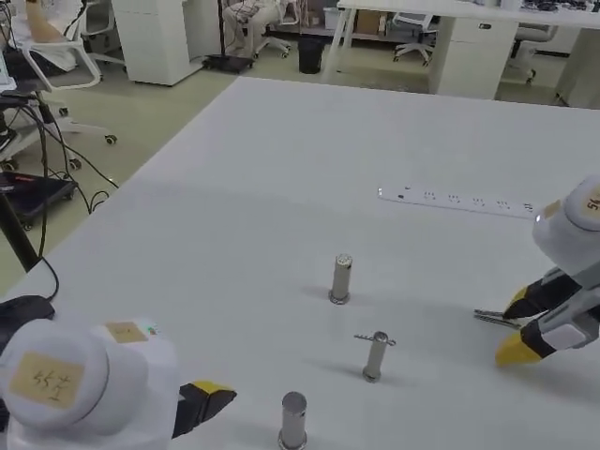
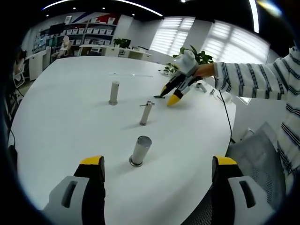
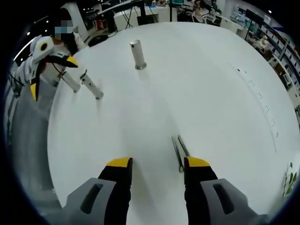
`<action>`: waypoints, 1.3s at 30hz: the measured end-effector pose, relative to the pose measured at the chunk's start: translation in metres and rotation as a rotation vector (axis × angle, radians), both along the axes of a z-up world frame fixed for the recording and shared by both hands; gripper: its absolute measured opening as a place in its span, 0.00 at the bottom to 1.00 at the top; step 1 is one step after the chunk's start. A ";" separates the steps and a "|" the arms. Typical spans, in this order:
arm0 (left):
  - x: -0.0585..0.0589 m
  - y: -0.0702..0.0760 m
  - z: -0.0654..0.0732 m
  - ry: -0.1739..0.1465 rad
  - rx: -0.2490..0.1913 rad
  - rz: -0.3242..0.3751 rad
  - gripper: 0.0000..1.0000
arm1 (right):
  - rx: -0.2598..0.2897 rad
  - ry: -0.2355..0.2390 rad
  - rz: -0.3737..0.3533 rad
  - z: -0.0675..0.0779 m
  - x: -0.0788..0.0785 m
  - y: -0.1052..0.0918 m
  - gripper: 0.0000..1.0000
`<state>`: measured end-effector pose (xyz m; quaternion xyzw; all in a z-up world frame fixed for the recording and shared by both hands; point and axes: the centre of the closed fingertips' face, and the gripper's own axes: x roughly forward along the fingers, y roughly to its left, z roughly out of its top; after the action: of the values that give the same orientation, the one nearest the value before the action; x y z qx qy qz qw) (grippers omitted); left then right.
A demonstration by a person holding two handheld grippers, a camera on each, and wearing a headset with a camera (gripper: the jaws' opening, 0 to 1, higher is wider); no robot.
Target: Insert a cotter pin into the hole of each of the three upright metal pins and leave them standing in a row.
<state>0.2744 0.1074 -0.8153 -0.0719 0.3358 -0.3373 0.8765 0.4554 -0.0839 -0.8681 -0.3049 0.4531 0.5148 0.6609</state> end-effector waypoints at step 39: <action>0.001 0.010 0.002 -0.013 -0.022 0.039 0.91 | -0.065 -0.109 -0.026 -0.002 0.003 0.002 0.07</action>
<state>0.2751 0.1178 -0.8131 -0.0860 0.3248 -0.3242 0.8843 0.4582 -0.0816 -0.8700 -0.3479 0.4369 0.4740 0.6808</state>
